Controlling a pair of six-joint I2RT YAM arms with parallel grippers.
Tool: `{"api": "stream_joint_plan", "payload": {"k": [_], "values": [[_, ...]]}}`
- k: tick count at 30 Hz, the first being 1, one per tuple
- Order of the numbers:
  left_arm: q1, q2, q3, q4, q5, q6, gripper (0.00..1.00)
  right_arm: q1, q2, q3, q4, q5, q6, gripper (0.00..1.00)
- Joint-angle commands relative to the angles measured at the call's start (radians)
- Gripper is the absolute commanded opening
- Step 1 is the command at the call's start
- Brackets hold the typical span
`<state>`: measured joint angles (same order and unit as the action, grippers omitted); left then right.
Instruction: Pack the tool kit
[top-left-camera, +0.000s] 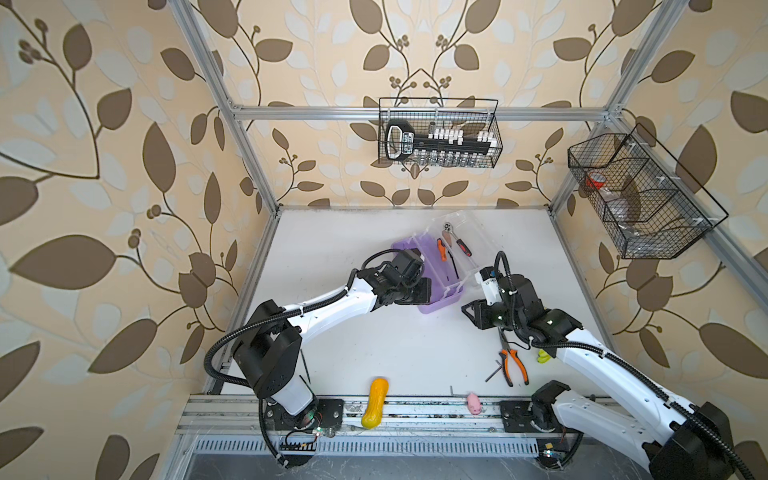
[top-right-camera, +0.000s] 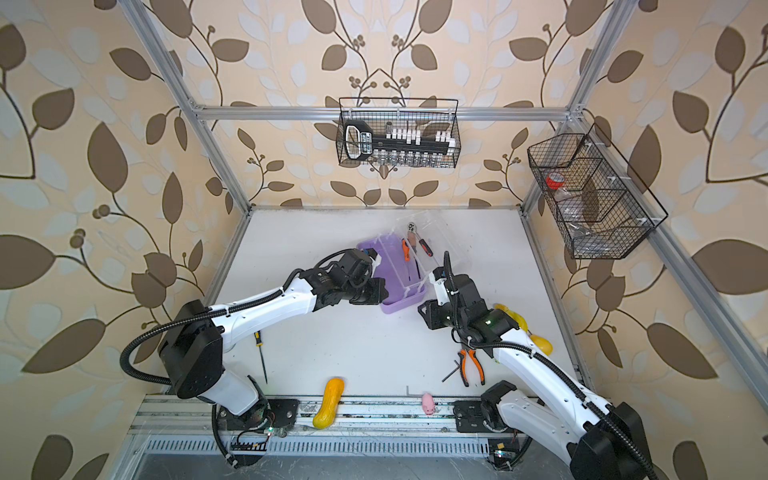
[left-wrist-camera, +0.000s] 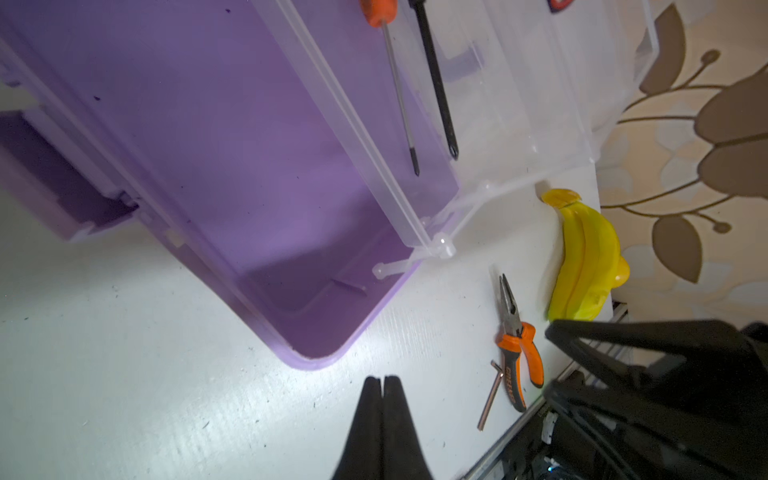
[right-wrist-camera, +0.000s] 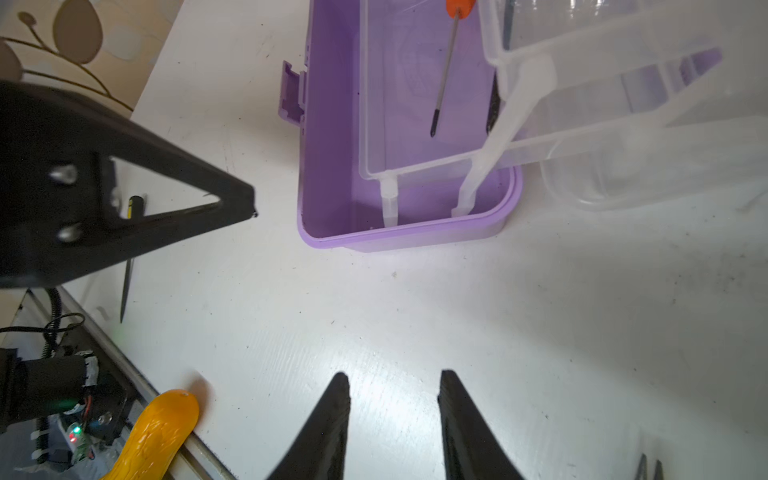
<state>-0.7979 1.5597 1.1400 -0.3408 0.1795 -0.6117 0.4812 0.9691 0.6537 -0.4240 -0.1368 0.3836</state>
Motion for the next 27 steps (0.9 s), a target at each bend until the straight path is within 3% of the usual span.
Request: {"api": "stream_joint_plan", "payload": {"k": [1,6,12,18,27], "values": [[-0.079,-0.063,-0.025,-0.123,-0.054,0.098,0.03,-0.018,-0.028,0.019,-0.055,0.053,0.023,0.36],[-0.277,-0.017,-0.014,-0.291,-0.178,0.11,0.17,-0.088,-0.039,0.03,-0.065,0.012,0.022,0.33],[-0.465,0.114,0.061,-0.412,-0.215,0.071,0.18,-0.15,-0.064,0.061,-0.08,0.006,0.011,0.33],[-0.536,0.199,0.093,-0.338,-0.151,0.033,0.34,-0.25,-0.117,0.078,-0.062,-0.04,0.019,0.34],[-0.544,0.297,0.117,-0.23,-0.095,-0.01,0.36,-0.351,-0.147,0.078,-0.047,-0.143,0.028,0.34]]}}
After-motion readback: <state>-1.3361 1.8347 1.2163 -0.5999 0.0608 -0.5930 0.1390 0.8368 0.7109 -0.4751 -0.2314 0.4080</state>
